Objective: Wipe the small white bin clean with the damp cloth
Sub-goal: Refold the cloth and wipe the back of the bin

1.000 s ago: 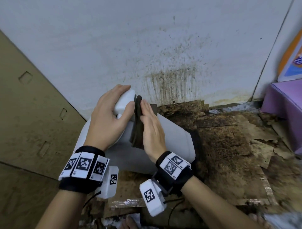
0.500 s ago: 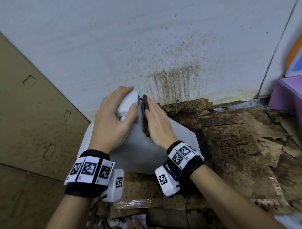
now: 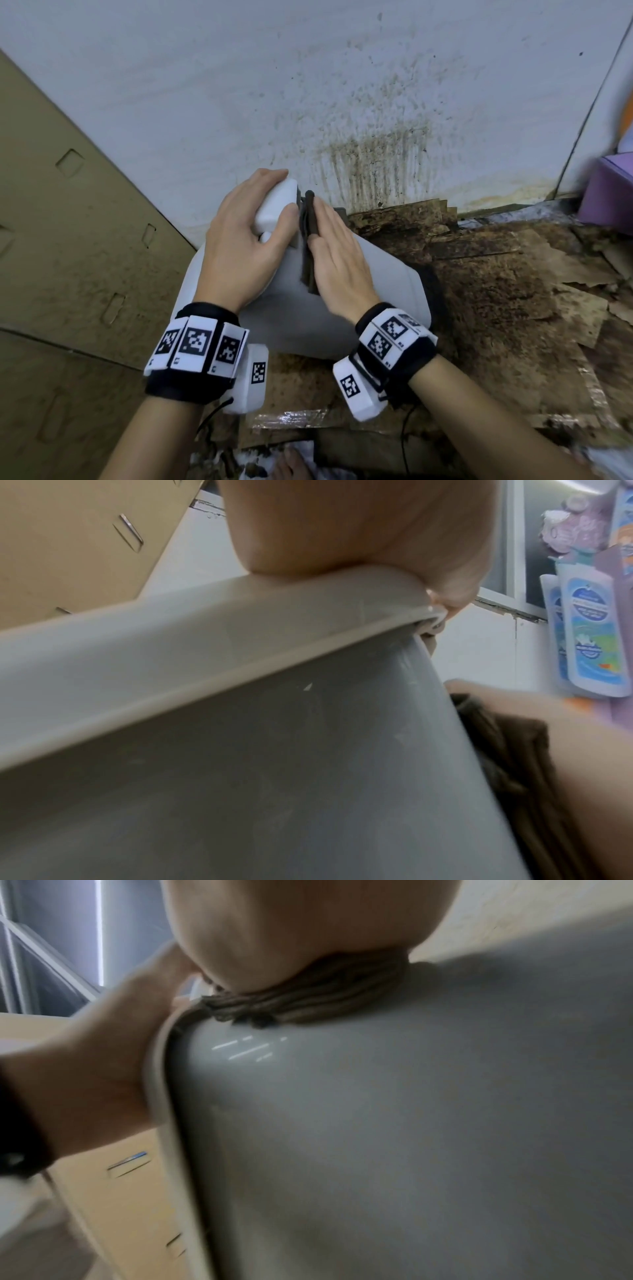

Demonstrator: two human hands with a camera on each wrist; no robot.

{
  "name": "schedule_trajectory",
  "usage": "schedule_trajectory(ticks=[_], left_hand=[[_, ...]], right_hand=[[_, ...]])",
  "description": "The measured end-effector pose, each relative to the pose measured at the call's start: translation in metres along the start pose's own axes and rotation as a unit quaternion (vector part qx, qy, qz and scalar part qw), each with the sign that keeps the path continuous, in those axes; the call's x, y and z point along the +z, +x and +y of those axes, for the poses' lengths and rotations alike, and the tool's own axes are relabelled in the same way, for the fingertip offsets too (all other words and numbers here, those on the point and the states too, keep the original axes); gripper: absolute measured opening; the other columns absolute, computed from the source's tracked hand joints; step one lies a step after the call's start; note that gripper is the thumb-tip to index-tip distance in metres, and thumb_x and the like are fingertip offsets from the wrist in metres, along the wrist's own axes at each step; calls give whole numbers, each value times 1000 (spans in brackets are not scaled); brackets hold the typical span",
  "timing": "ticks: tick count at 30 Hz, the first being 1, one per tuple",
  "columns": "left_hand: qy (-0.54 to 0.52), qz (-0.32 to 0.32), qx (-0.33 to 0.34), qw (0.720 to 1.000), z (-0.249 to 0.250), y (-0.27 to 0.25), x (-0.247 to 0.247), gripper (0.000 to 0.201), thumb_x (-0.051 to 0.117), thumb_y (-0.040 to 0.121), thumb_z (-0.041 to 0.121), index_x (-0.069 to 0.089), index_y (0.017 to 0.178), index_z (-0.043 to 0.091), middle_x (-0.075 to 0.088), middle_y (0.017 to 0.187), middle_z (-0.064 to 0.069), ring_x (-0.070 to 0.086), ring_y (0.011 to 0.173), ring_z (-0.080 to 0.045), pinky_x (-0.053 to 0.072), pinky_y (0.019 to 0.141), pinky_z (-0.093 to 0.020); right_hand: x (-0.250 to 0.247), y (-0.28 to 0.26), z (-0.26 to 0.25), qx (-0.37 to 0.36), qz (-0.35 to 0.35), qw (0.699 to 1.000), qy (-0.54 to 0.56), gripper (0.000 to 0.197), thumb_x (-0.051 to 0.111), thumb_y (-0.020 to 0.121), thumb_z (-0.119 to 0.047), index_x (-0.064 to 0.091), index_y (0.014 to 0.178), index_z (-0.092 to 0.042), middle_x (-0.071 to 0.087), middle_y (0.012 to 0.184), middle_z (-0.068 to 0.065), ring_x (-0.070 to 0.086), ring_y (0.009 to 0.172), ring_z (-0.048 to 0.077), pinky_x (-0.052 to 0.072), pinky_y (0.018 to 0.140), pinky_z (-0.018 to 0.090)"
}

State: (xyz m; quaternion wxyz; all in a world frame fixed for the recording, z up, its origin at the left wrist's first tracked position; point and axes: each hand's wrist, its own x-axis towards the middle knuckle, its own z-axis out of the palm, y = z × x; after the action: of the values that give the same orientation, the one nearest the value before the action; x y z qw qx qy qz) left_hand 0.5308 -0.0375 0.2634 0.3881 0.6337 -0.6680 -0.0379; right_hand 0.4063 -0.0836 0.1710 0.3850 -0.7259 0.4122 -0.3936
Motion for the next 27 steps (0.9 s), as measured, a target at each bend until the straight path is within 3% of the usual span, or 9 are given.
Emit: schedule_trajectory(ticks=[6,9,12,15,18,24,27], left_hand=[[-18,9,-11,1000,0,-1,-1,39,62,99,31,59,137,31,55,142,19,46,134,1,38,112,-26],[-17,9,-21,1000,0,0,-3,38,61,99,32,59,137,33,55,141,21,47,132,2,40,110,-27],[-11,4,-21,1000,3,1,-1,37,60,100,32,58,137,33,54,140,23,47,129,6,38,107,-21],[-12,3,-19,1000,5,1,0,37,59,100,32,59,137,33,54,139,24,47,129,6,38,106,-18],[-13,6,-23,1000,4,2,-1,36,59,100,32,59,136,33,55,139,24,48,128,5,39,106,-19],[-4,3,-19,1000,6,3,1,37,58,100,33,59,136,32,55,139,23,48,128,5,37,105,-15],[0,4,-20,1000,7,2,2,37,58,99,34,58,136,33,56,139,22,49,128,3,41,108,-26]], right_hand=[[-17,-3,41,38,-14,999,12,57,24,103,-31,17,159,-26,18,165,-12,12,149,-1,10,125,29],[-28,-15,79,69,-8,997,15,57,26,101,-30,24,158,-26,24,163,-11,17,148,1,14,124,32],[-44,-27,115,121,-3,993,8,60,26,97,-32,27,157,-28,28,161,-11,21,148,3,17,124,36],[-52,-35,134,159,1,987,9,54,29,103,-22,27,156,-28,27,162,-8,22,147,5,16,124,34],[-51,-38,141,175,9,984,12,53,29,105,-15,26,157,-26,26,162,-7,21,148,6,15,124,31],[-42,-31,132,175,51,983,19,53,29,103,-23,30,156,-25,30,161,-8,25,147,7,18,124,36],[-32,-22,96,135,55,989,26,59,26,98,-30,29,156,-25,30,161,-7,25,147,7,18,123,35]])
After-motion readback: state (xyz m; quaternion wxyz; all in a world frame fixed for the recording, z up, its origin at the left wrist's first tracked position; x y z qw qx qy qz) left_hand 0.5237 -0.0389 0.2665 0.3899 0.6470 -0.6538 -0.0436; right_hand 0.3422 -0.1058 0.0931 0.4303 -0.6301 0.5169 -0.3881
